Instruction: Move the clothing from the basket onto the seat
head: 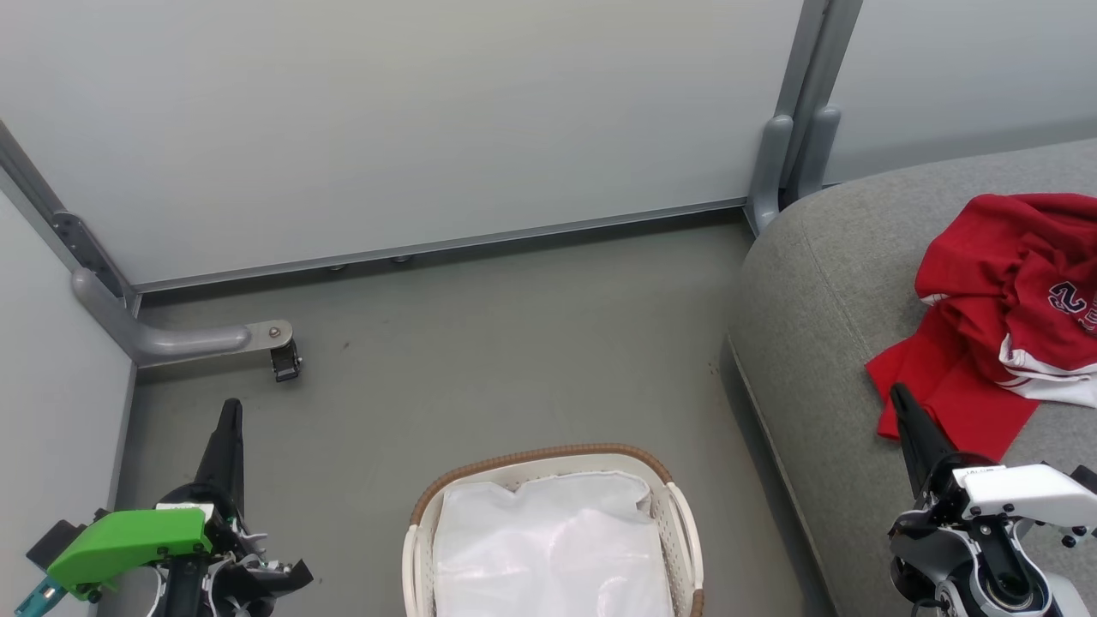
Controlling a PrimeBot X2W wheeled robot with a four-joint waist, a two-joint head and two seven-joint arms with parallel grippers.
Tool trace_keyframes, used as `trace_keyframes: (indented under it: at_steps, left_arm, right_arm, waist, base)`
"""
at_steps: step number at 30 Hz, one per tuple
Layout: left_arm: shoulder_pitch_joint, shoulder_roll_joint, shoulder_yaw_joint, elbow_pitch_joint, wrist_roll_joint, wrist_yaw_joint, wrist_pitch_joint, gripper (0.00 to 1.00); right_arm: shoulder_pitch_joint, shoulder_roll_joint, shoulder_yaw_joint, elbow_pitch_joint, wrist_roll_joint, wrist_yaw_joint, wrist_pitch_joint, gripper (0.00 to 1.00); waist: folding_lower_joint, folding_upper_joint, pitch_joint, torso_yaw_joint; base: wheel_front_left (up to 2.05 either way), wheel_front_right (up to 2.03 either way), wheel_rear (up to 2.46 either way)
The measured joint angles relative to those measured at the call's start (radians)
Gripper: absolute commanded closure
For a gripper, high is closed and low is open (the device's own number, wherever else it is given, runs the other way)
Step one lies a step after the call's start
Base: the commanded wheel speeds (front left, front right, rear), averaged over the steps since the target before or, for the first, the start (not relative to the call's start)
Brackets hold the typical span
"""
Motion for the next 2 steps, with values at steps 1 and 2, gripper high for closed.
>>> trace_keyframes:
  at_steps: [1, 2]
  left_arm:
    - [0.000, 0.000, 0.000, 0.000, 0.000, 0.000, 0.000, 1.00]
    - [0.000, 0.000, 0.000, 0.000, 0.000, 0.000, 0.000, 1.00]
  right_arm:
    - [0.000, 0.000, 0.000, 0.000, 0.000, 0.000, 0.000, 1.00]
    - [0.000, 0.000, 0.000, 0.000, 0.000, 0.000, 0.000, 1.00]
  waist:
    - [0.0000, 0.0000, 0.000, 0.000]
    - [0.0000, 0.0000, 0.000, 0.000]
  base:
    - [0.00, 0.00, 0.00]
    - [0.00, 0.00, 0.00]
